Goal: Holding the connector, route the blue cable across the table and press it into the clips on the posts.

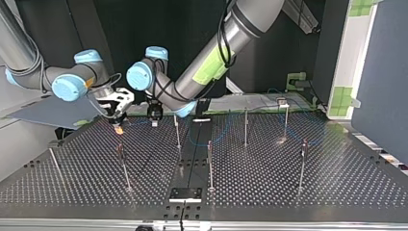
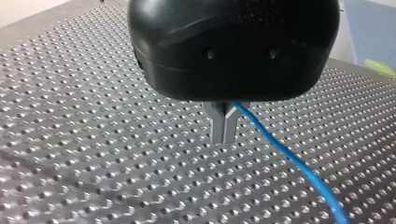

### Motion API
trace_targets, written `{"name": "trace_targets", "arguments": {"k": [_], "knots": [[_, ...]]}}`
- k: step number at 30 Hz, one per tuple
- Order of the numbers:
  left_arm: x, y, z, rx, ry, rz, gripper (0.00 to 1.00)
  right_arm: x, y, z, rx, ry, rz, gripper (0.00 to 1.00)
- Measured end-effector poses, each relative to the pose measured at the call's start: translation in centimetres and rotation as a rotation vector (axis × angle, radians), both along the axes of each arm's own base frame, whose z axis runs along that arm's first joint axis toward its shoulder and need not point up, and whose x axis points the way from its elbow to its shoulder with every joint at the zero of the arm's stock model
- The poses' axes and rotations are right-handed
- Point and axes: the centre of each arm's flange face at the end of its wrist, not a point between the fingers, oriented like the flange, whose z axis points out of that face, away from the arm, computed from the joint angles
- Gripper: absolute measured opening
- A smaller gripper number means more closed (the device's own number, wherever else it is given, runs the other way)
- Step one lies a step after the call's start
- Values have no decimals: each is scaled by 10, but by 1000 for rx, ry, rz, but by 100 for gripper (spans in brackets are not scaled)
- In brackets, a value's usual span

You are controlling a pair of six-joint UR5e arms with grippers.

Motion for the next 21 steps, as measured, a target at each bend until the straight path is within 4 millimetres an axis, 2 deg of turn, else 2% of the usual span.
{"name": "trace_targets", "arguments": {"k": [4,14,21], "knots": [[-6,2,18,1,-3,10,0,1,5,23,-18,-15,20,0],[-18,8,79,-28,-48,30,0,4,21,71,-57,-32,39,0],[-23,10,101,-39,-68,28,0,3,29,101,-85,-51,40,0]]}}
